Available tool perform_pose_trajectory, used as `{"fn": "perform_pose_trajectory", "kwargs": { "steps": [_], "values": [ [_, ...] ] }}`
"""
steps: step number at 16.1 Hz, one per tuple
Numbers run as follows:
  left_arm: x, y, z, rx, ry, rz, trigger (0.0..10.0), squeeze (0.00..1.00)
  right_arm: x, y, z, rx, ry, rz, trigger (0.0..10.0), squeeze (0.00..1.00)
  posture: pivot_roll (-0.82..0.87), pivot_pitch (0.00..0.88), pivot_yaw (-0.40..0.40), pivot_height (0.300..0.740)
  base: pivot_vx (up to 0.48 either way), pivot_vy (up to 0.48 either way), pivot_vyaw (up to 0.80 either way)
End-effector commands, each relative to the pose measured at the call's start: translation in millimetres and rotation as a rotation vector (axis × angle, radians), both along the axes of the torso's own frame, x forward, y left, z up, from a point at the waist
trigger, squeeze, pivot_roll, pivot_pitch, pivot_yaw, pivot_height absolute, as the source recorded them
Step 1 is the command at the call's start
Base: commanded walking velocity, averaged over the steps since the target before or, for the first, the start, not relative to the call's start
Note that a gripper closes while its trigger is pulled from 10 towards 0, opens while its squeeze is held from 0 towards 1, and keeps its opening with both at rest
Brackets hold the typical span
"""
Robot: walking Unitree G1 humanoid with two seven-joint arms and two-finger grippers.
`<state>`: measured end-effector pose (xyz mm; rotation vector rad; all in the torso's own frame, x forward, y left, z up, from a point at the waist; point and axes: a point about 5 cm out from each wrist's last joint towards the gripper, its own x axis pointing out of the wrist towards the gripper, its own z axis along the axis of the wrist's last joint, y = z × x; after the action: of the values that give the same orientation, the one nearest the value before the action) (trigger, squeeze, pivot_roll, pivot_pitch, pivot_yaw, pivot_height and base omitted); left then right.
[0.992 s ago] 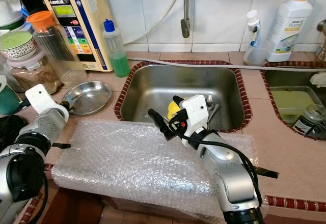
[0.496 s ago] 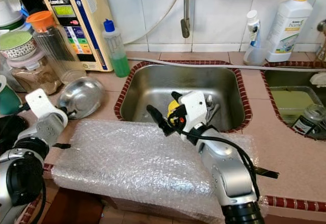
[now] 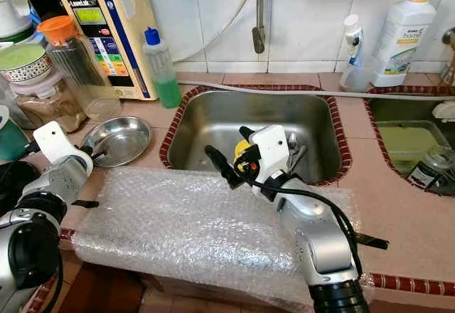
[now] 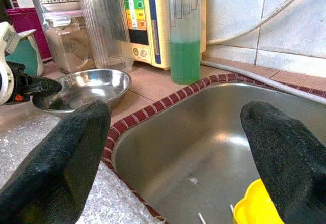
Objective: Kitchen organization
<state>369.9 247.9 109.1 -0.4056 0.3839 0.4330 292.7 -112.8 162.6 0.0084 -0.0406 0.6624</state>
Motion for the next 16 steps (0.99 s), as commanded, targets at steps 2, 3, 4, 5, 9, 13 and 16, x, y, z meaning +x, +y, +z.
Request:
{"fn": "perform_pose_trajectory", "kwargs": {
  "steps": [2, 3, 4, 5, 9, 13, 16],
  "values": [
    [-1.5, 1.6, -1, 0.005, -0.063, -0.004, 0.0, 0.0, 1.8, 2.5, 3, 0.007, -0.009, 0.018, 10.0, 0.0, -0.03, 0.0, 0.123, 0.74, 0.0, 0.0, 0.0],
    [-0.3, 1.5, 4, 0.021, -0.117, 0.004, 0.0, 0.0, 1.6, 3.8, 2, 0.007, -0.003, 0.029, 10.0, 0.0, -0.03, 0.0, 0.119, 0.74, 0.0, 0.0, 0.0],
    [1.5, -2.2, 8, -0.004, -0.195, 0.004, 0.0, 0.0, 1.6, 4.6, 2, 0.004, 0.002, 0.04, 10.0, 0.0, -0.02, 0.0, 0.111, 0.74, 0.0, 0.0, 0.0],
    [2.1, -5.1, 10, 0.009, -0.218, -0.001, 0.0, 0.0, 2.0, 4.4, 2, 0.003, 0.004, 0.044, 10.0, 0.0, -0.02, 0.0, 0.108, 0.74, 0.0, 0.0, 0.0],
    [5.9, -29.9, 15, -0.069, -0.357, -0.076, 0.0, 0.0, 4.3, 9.0, 3, 0.024, 0.012, 0.068, 10.0, 0.0, -0.01, 0.0, 0.093, 0.74, 0.0, 0.0, 0.0],
    [9.4, -62.3, 27, -0.086, -0.511, -0.201, 0.0, 0.0, 8.7, 11.1, 7, 0.089, 0.029, 0.075, 10.0, 0.0, -0.02, 0.0, 0.096, 0.74, 0.0, 0.0, 0.0],
    [11.6, -88.6, 37, -0.104, -0.583, -0.319, 0.0, 0.0, 18.0, 12.6, 11, 0.157, 0.04, 0.03, 10.0, 0.0, -0.02, 0.0, 0.108, 0.74, 0.0, 0.0, 0.0]
  ]
}}
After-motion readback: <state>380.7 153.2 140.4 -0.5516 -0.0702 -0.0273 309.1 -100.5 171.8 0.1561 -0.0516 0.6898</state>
